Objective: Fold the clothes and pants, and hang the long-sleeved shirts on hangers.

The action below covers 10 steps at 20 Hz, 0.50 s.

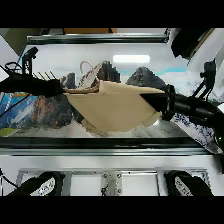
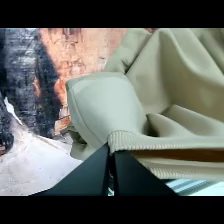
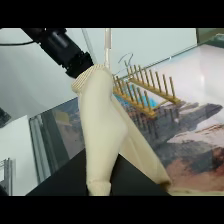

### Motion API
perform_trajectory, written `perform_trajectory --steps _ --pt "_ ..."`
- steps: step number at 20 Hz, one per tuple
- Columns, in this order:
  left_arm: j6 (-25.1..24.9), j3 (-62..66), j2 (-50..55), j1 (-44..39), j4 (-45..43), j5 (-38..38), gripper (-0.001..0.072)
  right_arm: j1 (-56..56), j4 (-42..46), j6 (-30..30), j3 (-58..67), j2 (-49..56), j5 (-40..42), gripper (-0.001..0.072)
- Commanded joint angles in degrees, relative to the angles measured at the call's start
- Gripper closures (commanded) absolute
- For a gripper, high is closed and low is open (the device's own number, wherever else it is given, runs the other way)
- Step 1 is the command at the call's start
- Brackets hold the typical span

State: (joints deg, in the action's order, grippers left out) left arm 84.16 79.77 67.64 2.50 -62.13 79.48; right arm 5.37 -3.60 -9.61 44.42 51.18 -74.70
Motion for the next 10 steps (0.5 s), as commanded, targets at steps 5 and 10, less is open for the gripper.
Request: perform_trajectory --steps 5,10 --pt "0.44 15.04 0.00 -8.90 -0.48 10.34 0.0689 0.66 -14.82 13.53 -16.35 1.81 -2.16 0.0690" --pt "4.17 20.50 0.00 -14.36 -11.50 16.00 0.0689 -4.63 -27.61 21.05 -17.44 6.91 -4.31 0.0690"
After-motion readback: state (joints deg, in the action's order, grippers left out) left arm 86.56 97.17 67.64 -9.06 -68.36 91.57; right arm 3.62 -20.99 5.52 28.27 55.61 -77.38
